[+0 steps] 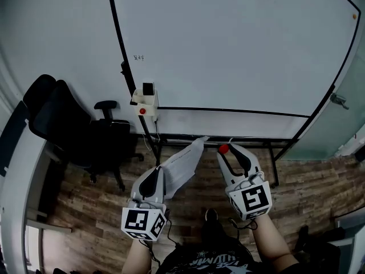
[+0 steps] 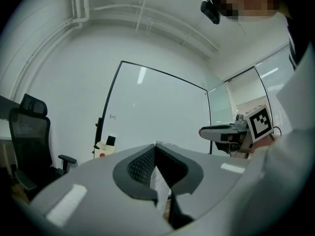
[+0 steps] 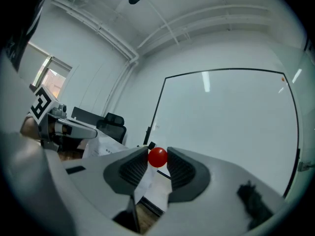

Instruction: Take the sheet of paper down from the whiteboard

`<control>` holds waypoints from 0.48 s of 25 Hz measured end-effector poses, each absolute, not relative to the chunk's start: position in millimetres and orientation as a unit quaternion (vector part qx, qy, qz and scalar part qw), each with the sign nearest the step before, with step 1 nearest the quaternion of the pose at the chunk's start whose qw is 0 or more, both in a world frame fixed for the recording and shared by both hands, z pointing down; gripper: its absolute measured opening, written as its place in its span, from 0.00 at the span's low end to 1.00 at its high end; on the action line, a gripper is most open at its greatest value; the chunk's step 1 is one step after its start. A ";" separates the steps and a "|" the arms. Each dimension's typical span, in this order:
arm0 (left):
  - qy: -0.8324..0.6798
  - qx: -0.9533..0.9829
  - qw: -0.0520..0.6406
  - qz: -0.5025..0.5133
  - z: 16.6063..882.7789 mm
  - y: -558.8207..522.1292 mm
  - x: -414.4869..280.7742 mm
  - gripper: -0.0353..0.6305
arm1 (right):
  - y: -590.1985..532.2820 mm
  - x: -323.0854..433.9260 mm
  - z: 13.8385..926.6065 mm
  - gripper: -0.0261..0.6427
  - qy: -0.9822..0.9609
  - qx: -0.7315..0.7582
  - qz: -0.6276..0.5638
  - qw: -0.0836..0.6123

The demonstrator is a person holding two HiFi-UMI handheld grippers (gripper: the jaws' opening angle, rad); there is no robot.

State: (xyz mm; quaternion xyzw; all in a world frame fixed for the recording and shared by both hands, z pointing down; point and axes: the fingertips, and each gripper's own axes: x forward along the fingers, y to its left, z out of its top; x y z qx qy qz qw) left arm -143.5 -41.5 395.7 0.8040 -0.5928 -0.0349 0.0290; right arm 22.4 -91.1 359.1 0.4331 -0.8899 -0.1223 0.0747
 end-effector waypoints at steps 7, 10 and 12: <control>-0.572 0.819 0.031 -0.034 396.0 6.3 -135.6 0.06 | -33.4 27.4 363.2 0.23 -0.887 0.440 -0.117 0.081; -0.559 0.828 0.033 -0.029 399.5 26.6 -125.7 0.06 | -8.5 30.3 366.0 0.23 -0.885 0.441 -0.118 0.086; -0.553 0.832 0.036 -0.028 403.1 38.5 -121.8 0.07 | 5.3 31.6 370.2 0.23 -0.884 0.444 -0.117 0.088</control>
